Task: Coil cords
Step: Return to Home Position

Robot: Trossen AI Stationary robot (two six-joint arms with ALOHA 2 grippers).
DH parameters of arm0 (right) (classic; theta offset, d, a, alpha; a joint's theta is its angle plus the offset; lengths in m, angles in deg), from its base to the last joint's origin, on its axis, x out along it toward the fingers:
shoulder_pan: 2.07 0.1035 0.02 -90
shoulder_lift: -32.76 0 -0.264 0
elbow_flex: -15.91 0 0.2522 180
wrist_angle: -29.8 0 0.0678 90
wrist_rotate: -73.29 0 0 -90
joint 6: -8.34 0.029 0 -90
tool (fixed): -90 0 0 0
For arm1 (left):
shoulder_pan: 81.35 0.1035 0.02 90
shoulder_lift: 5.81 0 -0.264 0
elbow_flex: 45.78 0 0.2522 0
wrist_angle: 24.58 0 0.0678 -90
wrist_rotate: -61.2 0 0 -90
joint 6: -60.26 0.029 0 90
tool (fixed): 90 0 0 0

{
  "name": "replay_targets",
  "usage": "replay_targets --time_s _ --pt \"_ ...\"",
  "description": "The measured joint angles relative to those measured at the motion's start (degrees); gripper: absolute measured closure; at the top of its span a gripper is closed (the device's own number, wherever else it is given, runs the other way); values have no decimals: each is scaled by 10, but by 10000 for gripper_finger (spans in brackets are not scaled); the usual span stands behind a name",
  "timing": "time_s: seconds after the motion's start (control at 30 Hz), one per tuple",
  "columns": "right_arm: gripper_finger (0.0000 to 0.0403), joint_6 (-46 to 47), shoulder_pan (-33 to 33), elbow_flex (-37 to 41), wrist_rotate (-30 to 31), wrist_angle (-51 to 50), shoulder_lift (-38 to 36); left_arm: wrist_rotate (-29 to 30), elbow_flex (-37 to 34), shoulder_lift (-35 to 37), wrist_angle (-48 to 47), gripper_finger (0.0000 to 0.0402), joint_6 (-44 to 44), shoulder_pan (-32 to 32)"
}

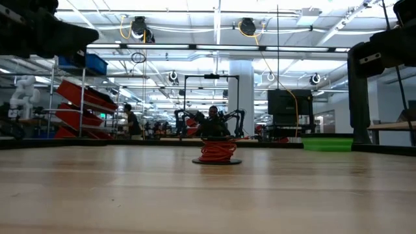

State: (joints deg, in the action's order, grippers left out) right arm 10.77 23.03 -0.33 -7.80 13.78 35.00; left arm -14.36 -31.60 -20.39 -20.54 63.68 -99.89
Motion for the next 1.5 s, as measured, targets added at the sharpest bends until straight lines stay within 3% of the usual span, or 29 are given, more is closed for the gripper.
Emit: replay_targets --time_s 0.43,0.97,1.13,1.5 --pt "403 -4 0 0 0 0 0 -3 0 143 -126 399 3 0" --pt "403 -21 0 0 10 2 0 17 0 146 -145 399 20 26" --pt "403 -37 -3 0 35 5 -3 -17 0 146 -148 399 18 63" --pt "403 -71 -79 0 11 5 -18 -72 0 146 -157 399 -1 127"
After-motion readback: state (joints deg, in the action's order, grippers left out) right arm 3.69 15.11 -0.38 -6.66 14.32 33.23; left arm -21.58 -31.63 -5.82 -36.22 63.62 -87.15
